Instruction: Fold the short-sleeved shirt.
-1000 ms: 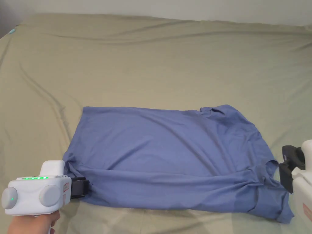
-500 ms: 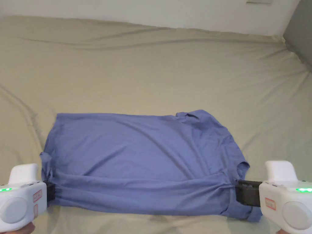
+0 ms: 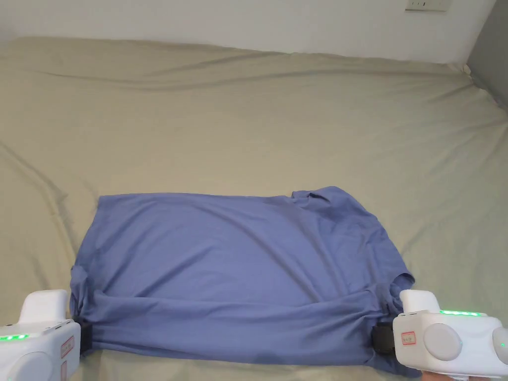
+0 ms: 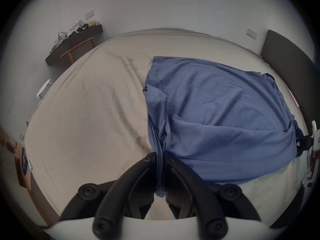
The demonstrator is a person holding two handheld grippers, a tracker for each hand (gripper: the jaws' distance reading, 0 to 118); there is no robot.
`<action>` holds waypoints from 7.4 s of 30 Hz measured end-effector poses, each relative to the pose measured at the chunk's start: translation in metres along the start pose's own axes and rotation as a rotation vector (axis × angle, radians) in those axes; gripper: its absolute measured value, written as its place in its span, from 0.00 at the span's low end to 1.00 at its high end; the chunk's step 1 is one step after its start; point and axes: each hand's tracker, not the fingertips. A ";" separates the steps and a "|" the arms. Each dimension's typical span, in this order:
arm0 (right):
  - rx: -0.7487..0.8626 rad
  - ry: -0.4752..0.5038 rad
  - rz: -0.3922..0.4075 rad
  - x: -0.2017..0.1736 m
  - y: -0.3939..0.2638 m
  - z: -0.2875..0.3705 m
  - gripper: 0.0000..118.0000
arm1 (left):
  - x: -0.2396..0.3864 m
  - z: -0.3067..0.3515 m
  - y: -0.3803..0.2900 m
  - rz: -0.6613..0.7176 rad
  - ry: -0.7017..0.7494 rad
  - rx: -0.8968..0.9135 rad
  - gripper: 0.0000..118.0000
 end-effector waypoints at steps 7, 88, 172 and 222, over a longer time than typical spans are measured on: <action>0.008 0.004 0.038 -0.005 0.005 0.022 0.08 | -0.001 0.018 0.011 -0.052 0.007 0.032 0.07; 0.517 -0.162 0.187 -0.036 0.045 0.100 0.01 | -0.021 -0.128 0.153 -0.025 0.012 0.105 0.88; -0.279 0.065 0.227 0.043 -0.078 0.041 0.22 | -0.051 0.028 -0.056 -0.435 -0.111 -0.264 0.10; 0.845 -0.056 0.284 -0.096 -0.039 0.255 0.01 | -0.002 0.122 -0.004 -0.164 -0.280 0.274 0.00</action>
